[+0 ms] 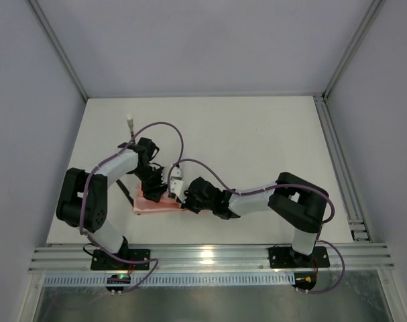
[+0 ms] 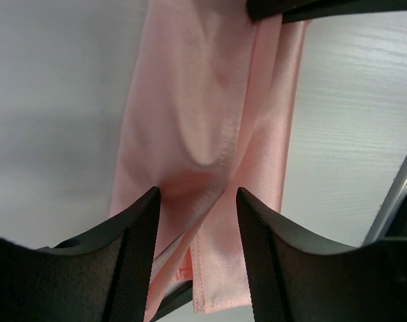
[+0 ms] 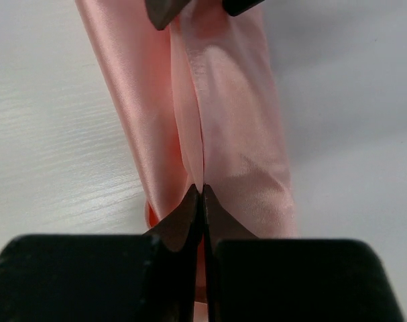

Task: Fold the napkin into a case and place the utensils inside
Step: Smooth out the smaller rectangle-folded napkin at the center of the board.

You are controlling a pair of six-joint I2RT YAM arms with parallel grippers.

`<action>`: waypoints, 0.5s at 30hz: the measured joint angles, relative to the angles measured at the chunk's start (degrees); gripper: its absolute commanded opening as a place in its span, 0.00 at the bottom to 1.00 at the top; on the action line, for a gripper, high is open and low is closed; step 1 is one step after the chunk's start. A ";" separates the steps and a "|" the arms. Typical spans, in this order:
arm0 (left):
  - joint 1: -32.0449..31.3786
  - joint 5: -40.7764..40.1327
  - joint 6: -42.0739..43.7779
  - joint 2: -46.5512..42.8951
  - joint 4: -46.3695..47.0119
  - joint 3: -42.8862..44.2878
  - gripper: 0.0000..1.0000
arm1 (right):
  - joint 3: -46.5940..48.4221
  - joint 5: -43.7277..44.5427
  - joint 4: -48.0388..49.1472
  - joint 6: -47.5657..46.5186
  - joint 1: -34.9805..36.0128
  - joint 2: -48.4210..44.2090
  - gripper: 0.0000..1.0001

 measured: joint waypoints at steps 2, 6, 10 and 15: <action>-0.24 -0.13 0.42 -1.25 0.04 -2.05 0.56 | -0.07 -0.31 0.07 -0.72 0.00 -0.02 0.04; -0.85 -1.31 1.86 -7.43 2.32 -6.49 0.62 | -0.94 -1.97 0.52 -3.04 0.31 -0.55 0.04; -1.95 -3.28 3.37 -14.14 6.91 -11.19 0.63 | -2.23 -3.96 0.68 -5.01 1.18 -1.44 0.05; -3.72 -5.75 2.89 -16.46 13.53 -14.62 0.42 | -2.84 -5.07 1.09 -6.80 1.29 -1.70 0.06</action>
